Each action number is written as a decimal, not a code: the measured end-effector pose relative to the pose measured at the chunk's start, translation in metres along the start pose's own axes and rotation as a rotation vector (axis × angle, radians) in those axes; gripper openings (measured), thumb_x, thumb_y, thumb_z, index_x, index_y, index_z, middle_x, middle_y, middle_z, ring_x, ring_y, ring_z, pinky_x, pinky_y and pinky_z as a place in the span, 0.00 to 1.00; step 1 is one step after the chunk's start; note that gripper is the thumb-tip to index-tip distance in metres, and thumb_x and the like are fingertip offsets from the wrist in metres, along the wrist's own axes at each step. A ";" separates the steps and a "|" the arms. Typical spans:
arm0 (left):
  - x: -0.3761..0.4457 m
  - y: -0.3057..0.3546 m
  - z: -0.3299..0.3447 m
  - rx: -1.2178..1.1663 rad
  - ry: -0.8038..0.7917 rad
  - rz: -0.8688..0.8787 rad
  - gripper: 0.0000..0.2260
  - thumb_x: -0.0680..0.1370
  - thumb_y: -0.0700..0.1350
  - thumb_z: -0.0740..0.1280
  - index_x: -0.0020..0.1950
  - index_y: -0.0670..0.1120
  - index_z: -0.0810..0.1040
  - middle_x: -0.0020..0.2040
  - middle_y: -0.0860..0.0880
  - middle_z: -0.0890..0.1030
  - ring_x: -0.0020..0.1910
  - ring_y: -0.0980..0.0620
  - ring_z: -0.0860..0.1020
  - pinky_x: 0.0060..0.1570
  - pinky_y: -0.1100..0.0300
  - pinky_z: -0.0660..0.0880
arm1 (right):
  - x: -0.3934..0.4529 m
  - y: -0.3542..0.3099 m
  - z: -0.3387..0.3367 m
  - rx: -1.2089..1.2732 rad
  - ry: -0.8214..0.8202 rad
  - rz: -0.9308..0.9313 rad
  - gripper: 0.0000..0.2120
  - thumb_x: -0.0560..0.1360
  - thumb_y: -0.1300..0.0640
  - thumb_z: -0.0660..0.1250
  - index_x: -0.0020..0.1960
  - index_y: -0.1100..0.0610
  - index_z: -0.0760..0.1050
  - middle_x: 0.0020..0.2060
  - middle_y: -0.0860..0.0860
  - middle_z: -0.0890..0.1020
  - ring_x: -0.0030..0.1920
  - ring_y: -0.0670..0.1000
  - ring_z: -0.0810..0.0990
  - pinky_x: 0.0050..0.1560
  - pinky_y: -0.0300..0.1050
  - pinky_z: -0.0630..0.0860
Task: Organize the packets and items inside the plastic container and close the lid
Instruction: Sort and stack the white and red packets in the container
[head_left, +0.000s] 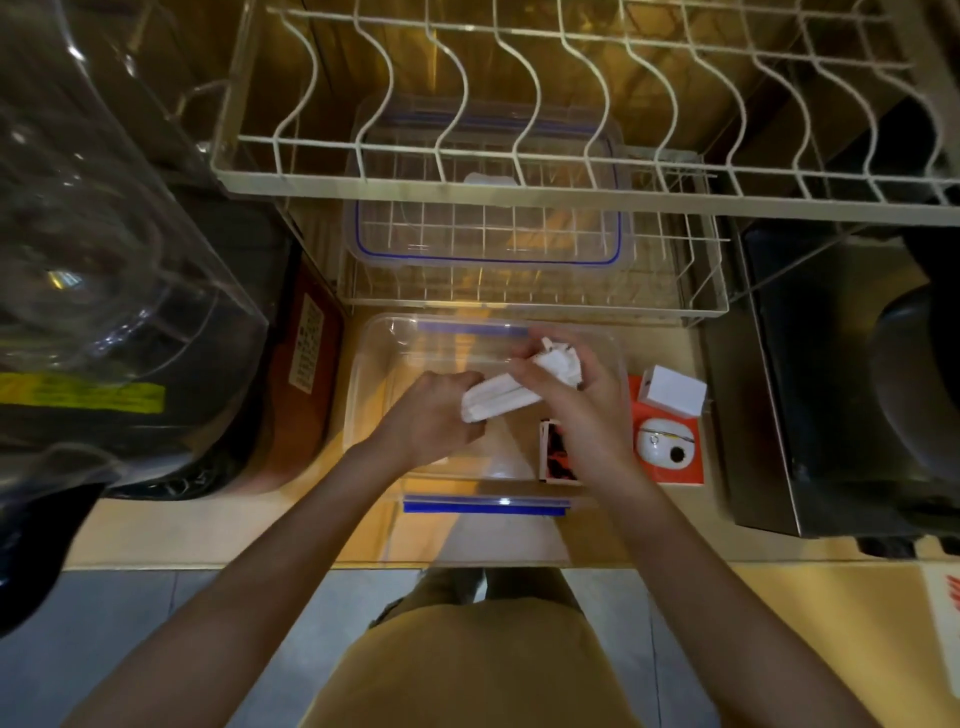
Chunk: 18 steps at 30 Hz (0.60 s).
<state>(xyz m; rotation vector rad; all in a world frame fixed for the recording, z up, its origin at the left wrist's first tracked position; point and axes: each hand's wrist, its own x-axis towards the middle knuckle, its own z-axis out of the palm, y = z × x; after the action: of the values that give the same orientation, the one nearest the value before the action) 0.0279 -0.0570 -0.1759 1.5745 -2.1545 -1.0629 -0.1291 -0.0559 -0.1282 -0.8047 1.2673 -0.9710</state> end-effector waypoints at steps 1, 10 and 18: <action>-0.001 -0.002 -0.004 0.095 -0.011 -0.016 0.12 0.70 0.41 0.69 0.52 0.40 0.78 0.45 0.39 0.84 0.45 0.41 0.82 0.43 0.54 0.78 | 0.000 -0.002 -0.009 -0.132 0.019 -0.100 0.18 0.68 0.61 0.73 0.56 0.53 0.75 0.48 0.47 0.82 0.50 0.42 0.81 0.50 0.38 0.79; -0.012 0.006 -0.004 0.612 -0.224 -0.194 0.17 0.75 0.40 0.63 0.63 0.47 0.72 0.53 0.43 0.81 0.50 0.43 0.79 0.42 0.55 0.72 | 0.009 0.023 0.009 -1.600 -0.655 -0.261 0.29 0.71 0.49 0.68 0.70 0.54 0.63 0.62 0.54 0.76 0.60 0.55 0.75 0.58 0.49 0.71; -0.026 -0.006 -0.008 0.396 -0.262 -0.245 0.23 0.70 0.46 0.71 0.64 0.52 0.72 0.57 0.50 0.80 0.52 0.49 0.79 0.48 0.55 0.76 | 0.021 0.048 0.022 -1.524 -0.663 -0.164 0.18 0.74 0.60 0.64 0.64 0.56 0.70 0.55 0.57 0.79 0.53 0.57 0.77 0.51 0.49 0.73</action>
<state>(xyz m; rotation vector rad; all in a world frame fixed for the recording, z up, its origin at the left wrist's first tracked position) 0.0468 -0.0380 -0.1694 2.0151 -2.5180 -1.0028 -0.0994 -0.0570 -0.1774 -2.1715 1.1791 0.3886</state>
